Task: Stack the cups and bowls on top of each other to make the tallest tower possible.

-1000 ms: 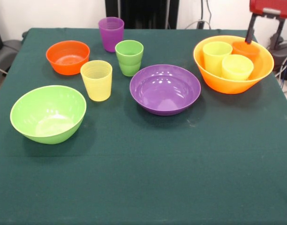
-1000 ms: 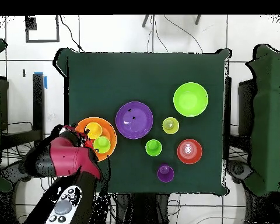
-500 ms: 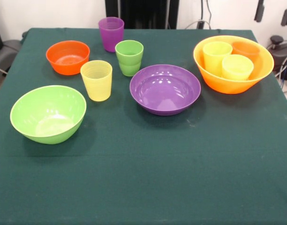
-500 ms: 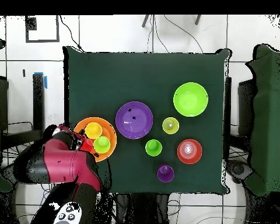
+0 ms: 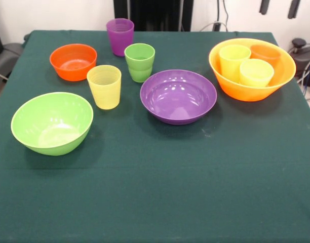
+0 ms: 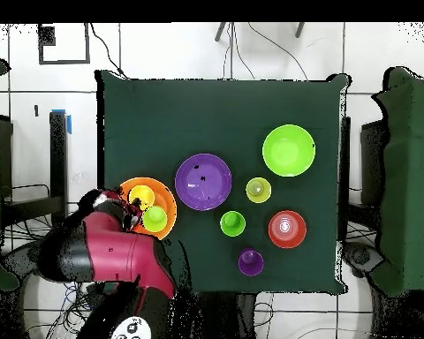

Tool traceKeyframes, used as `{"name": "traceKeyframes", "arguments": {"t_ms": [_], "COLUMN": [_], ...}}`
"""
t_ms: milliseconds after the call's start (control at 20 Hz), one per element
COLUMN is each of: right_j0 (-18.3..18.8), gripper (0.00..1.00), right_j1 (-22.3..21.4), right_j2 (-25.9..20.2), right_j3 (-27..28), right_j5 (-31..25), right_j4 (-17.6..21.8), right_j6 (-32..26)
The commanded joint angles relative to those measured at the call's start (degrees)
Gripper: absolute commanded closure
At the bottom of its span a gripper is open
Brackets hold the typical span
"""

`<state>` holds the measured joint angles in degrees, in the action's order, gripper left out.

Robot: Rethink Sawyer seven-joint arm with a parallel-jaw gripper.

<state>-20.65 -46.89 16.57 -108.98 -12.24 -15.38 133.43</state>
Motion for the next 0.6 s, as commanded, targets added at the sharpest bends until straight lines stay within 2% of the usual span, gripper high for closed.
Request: {"name": "traceKeyframes", "arguments": {"t_ms": [50,400,600], "right_j0": [2.95,4.73,8.65], "gripper": [0.00,0.00,0.00], "right_j1": [0.90,-1.21,-3.55], "right_j2": [-7.86,-6.88,-8.01], "right_j3": [-6.07,-5.55,-5.00], "right_j5": [1.22,-0.77,-3.32], "right_j4": [4.80,6.32,7.76], "right_j6": [1.72,0.25,-2.61]}}
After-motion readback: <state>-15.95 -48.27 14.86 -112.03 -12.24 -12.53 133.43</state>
